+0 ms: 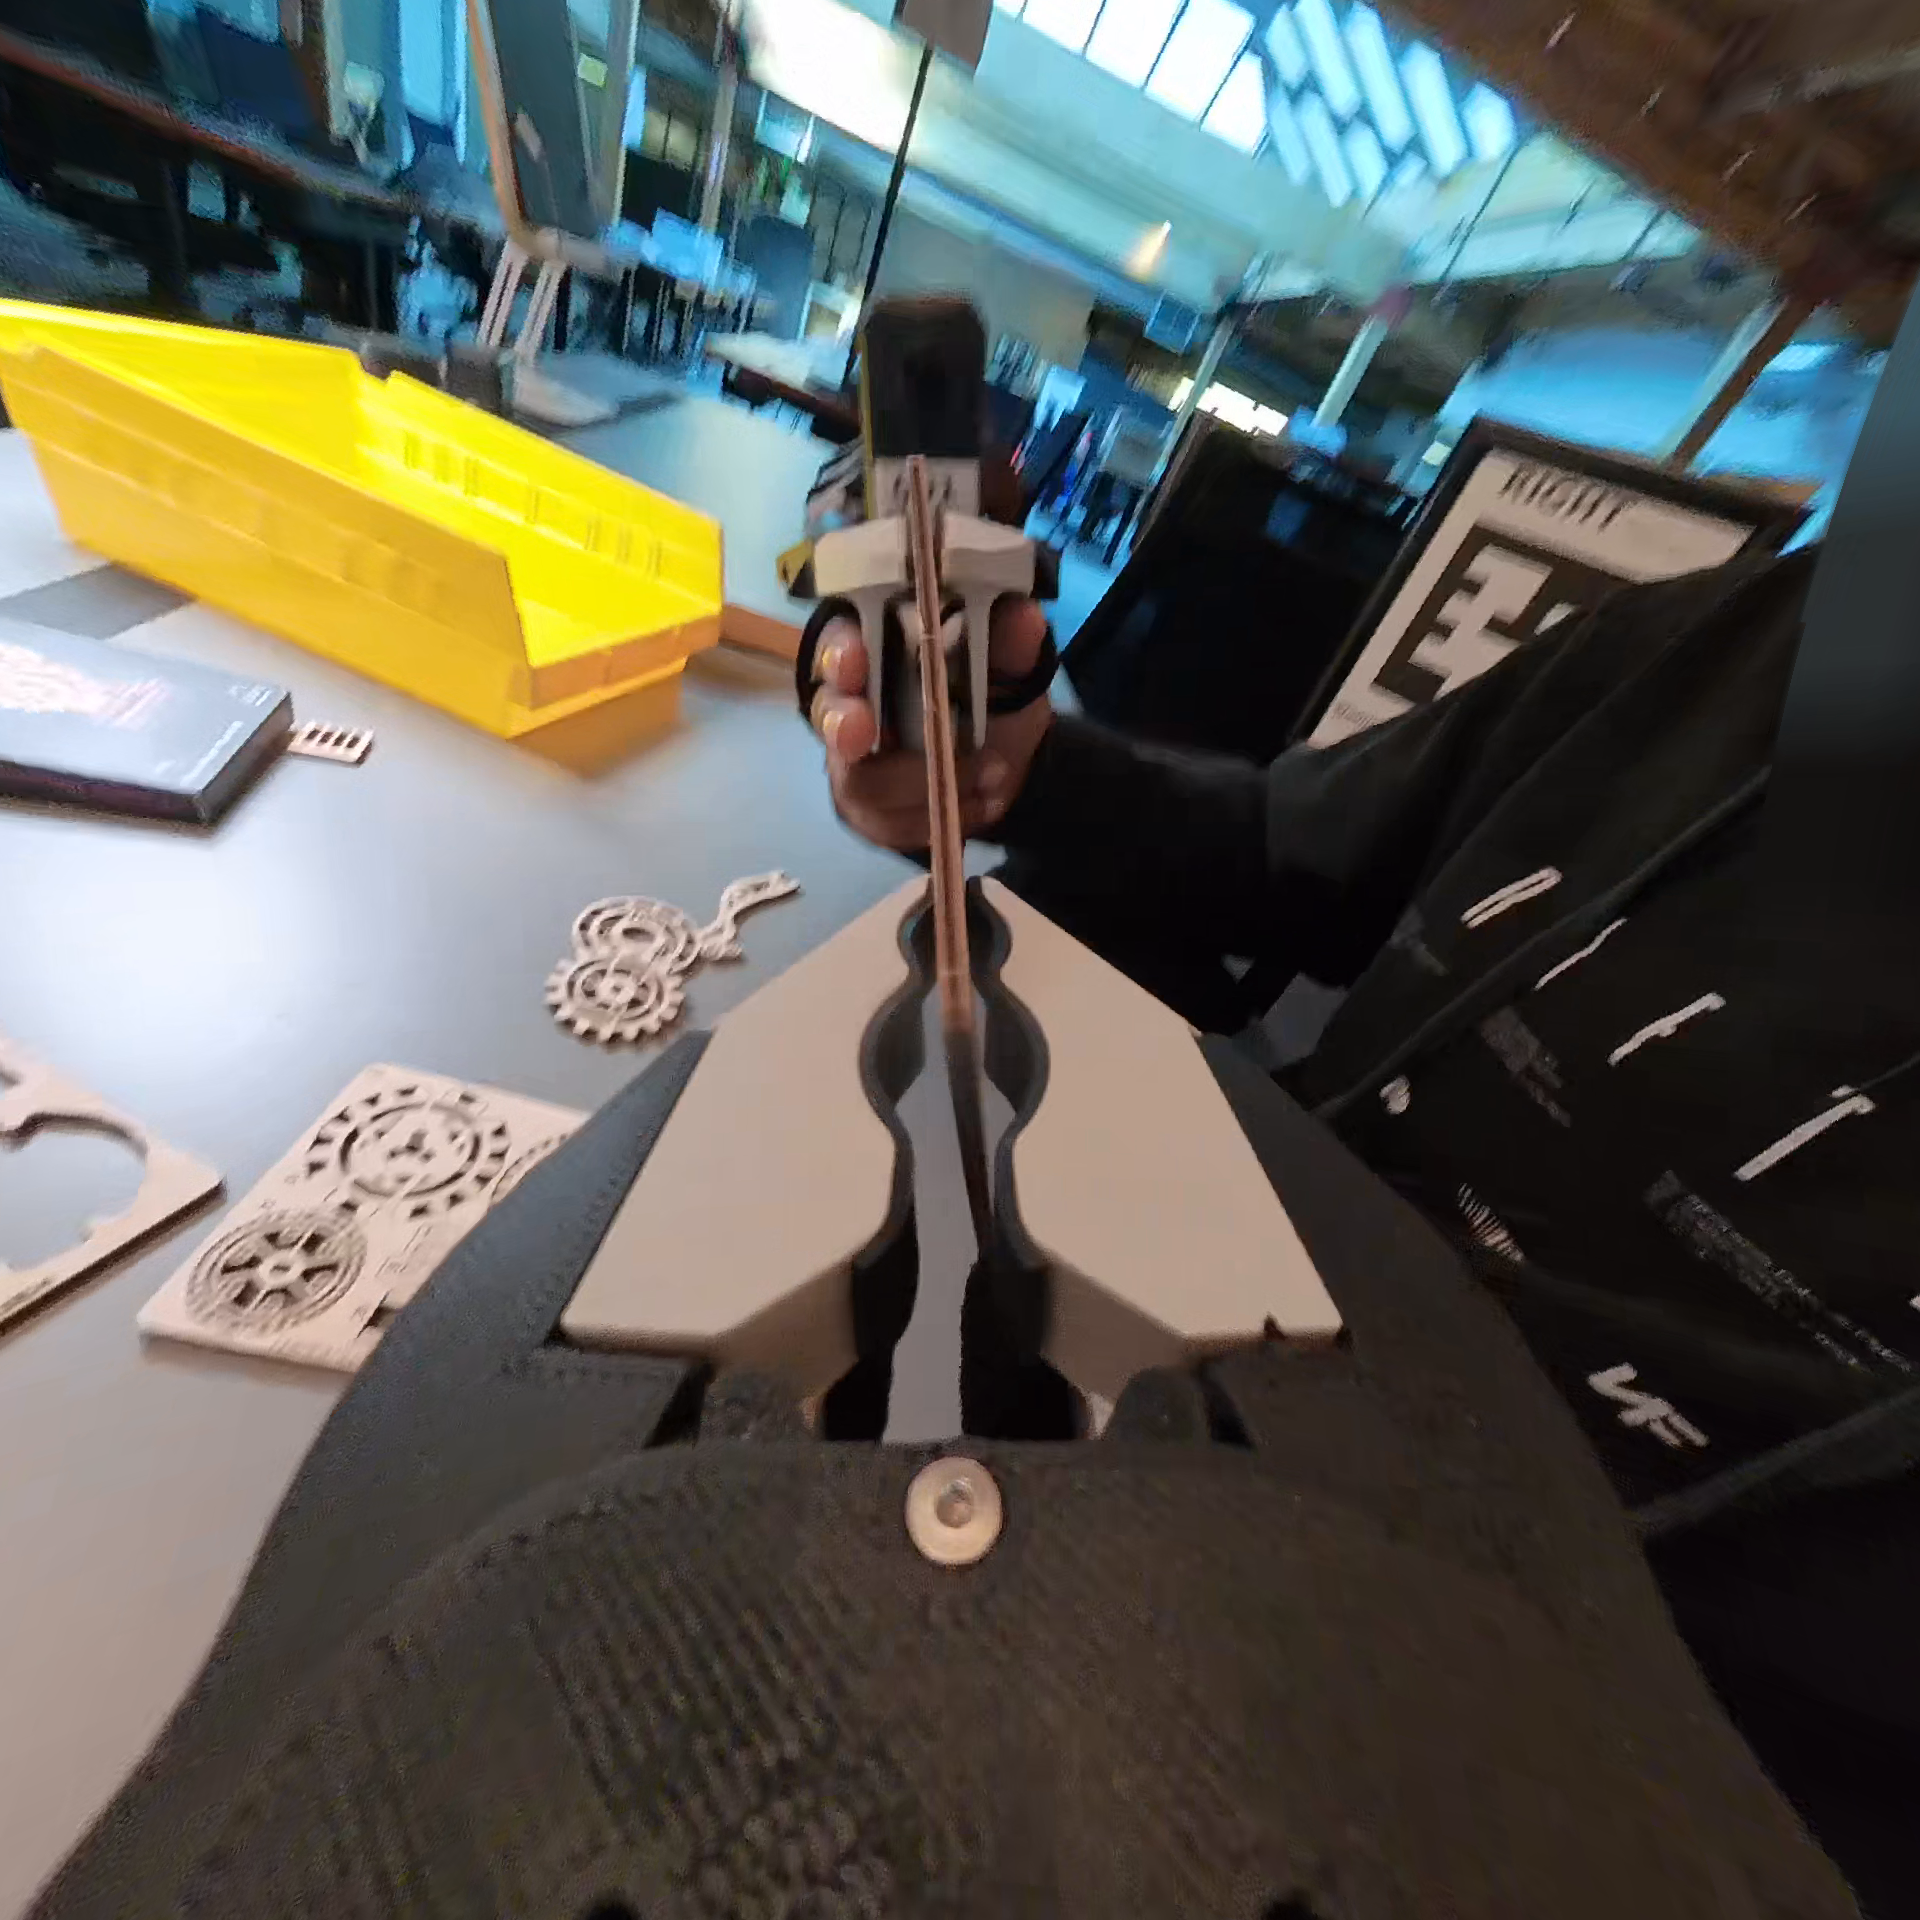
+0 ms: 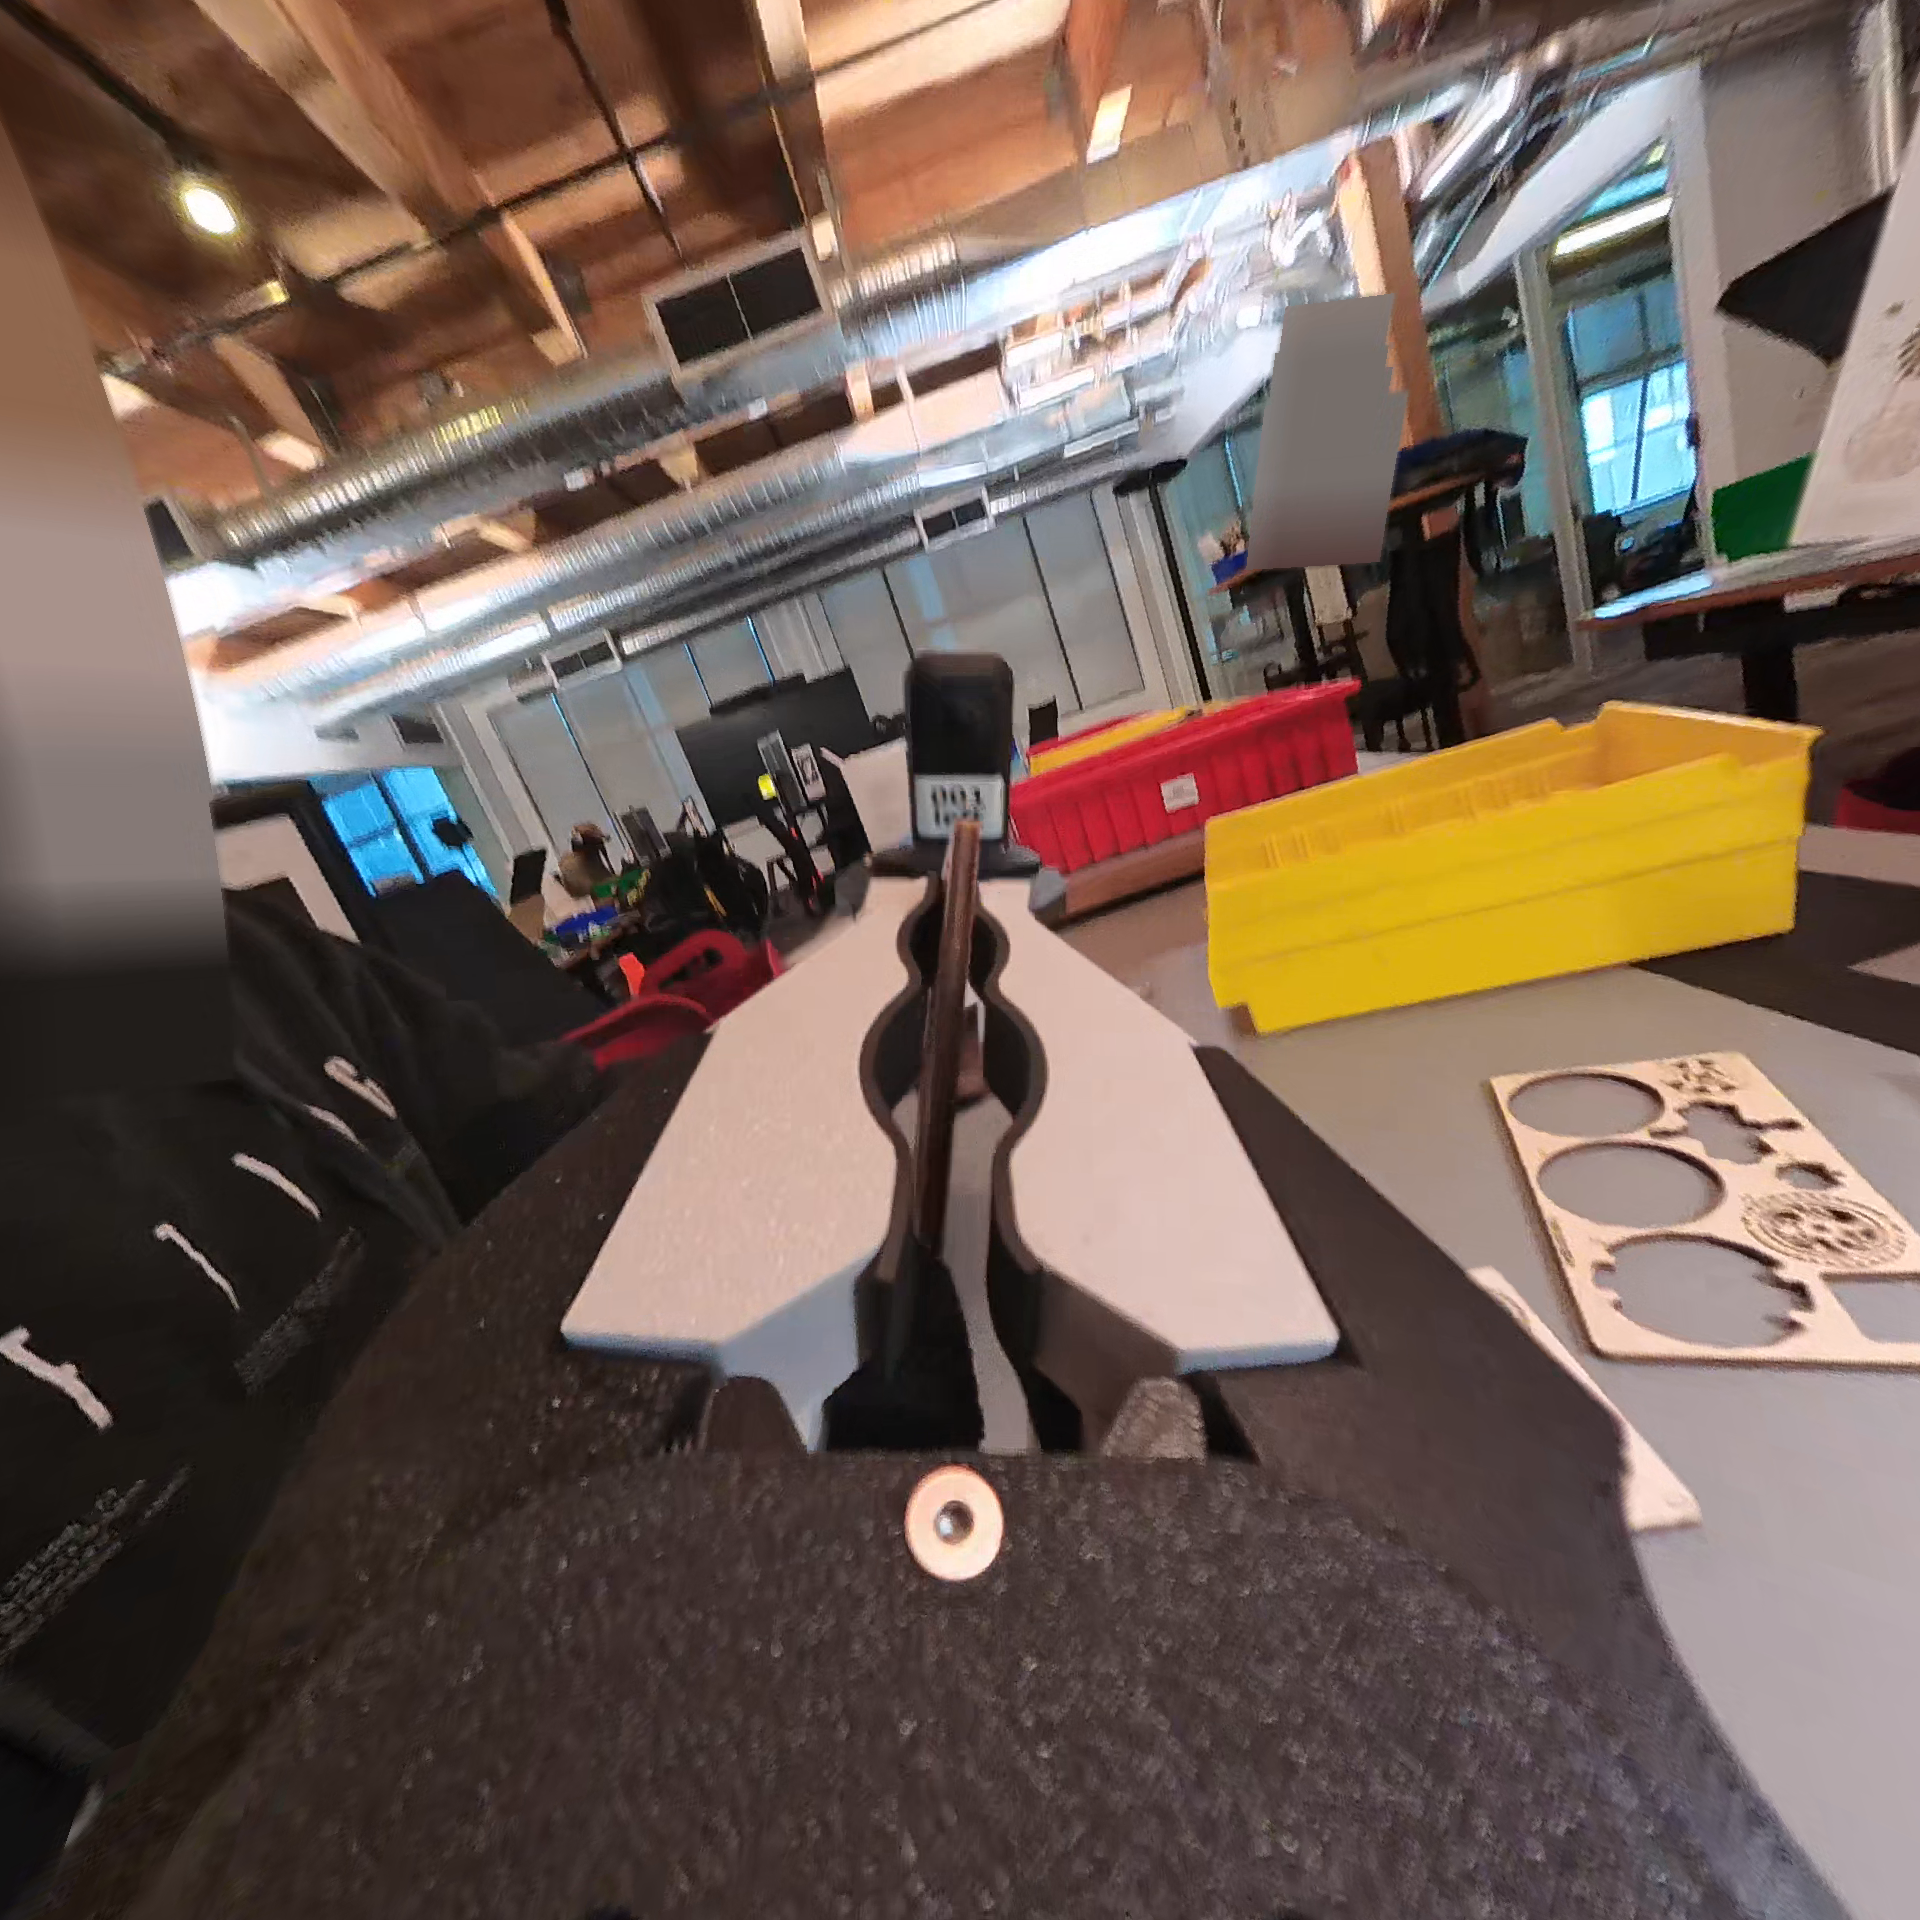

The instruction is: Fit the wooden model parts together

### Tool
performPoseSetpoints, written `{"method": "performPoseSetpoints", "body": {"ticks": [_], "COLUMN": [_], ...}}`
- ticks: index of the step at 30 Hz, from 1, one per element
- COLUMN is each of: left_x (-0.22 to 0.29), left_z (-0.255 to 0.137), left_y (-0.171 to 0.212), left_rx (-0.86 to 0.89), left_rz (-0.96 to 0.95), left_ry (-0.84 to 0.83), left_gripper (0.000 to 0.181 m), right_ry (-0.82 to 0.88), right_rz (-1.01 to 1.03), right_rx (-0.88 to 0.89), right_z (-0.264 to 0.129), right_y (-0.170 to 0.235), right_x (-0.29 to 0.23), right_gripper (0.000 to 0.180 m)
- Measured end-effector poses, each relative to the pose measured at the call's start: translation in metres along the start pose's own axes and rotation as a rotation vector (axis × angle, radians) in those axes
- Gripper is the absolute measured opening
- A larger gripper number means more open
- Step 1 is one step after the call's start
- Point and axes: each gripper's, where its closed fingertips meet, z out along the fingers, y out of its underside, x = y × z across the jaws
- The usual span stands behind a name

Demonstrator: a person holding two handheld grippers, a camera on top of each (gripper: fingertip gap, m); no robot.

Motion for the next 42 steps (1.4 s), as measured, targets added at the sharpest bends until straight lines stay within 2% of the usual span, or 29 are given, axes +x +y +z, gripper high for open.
{"method": "performPoseSetpoints", "body": {"ticks": [1,3,7,9,11,12,13,16,20,23,24,26,28,30,33,37,42], "left_x": [-0.001,0.0,0.0,0.001,0.006,0.005,0.004,0.005,0.003,-0.002,-0.004,-0.009,-0.01,-0.006,0.0,-0.011,-0.028], "left_z": [-0.002,-0.007,-0.004,0.003,0.008,0.008,0.007,0.005,0.004,0.002,0.003,-0.001,-0.009,-0.003,0.029,0.046,0.044], "left_y": [0.004,0.016,0.041,0.056,0.064,0.065,0.064,0.048,0.037,0.024,0.015,-0.01,-0.027,-0.027,-0.005,0.004,0.02], "left_rx": [-0.049,-0.161,-0.373,-0.496,-0.572,-0.596,-0.602,-0.523,-0.488,-0.426,-0.362,-0.179,0.012,0.129,0.097,0.085,0.058], "left_rz": [0.001,-0.047,-0.125,-0.124,-0.11,-0.104,-0.093,-0.102,-0.098,-0.098,-0.092,-0.063,-0.04,-0.07,-0.078,-0.06,-0.137], "left_ry": [-0.017,-0.012,0.001,0.004,0.023,0.013,0.007,0.019,0.028,0.009,0.009,-0.011,0.004,0.046,0.074,0.017,-0.039], "left_gripper": [0.002,0.002,0.001,0.002,0.002,0.002,0.002,0.002,0.002,0.002,0.005,0.037,0.042,0.047,0.039,0.003,0.001], "right_ry": [0.018,0.104,0.082,0.085,0.043,0.014,-0.004,-0.05,-0.087,-0.064,-0.062,-0.066,-0.08,-0.085,-0.057,-0.02,0.045], "right_rz": [-0.03,-0.165,-0.325,-0.346,-0.32,-0.285,-0.244,-0.157,-0.142,-0.094,-0.078,-0.055,0.011,0.054,0.094,0.123,0.088], "right_rx": [-0.076,-0.241,-0.568,-0.723,-0.808,-0.8,-0.773,-0.684,-0.665,-0.579,-0.536,-0.437,-0.287,-0.188,-0.119,-0.092,-0.191], "right_z": [-0.002,-0.012,-0.013,-0.007,-0.005,-0.004,-0.003,-0.002,0.001,0.005,0.007,0.007,0.005,0.004,0.009,0.012,0.007], "right_y": [0.006,0.012,0.036,0.067,0.095,0.101,0.102,0.097,0.104,0.095,0.089,0.074,0.048,0.032,0.029,0.035,0.053], "right_x": [0.003,0.011,-0.007,-0.005,-0.005,-0.007,-0.007,-0.01,-0.012,-0.005,-0.004,-0.002,-0.003,-0.003,0.003,0.009,0.024], "right_gripper": [0.003,0.023,0.031,0.029,0.013,0.004,0.003,0.002,0.002,0.001,0.001,0.0,0.0,0.0,0.0,0.0,0.001]}}
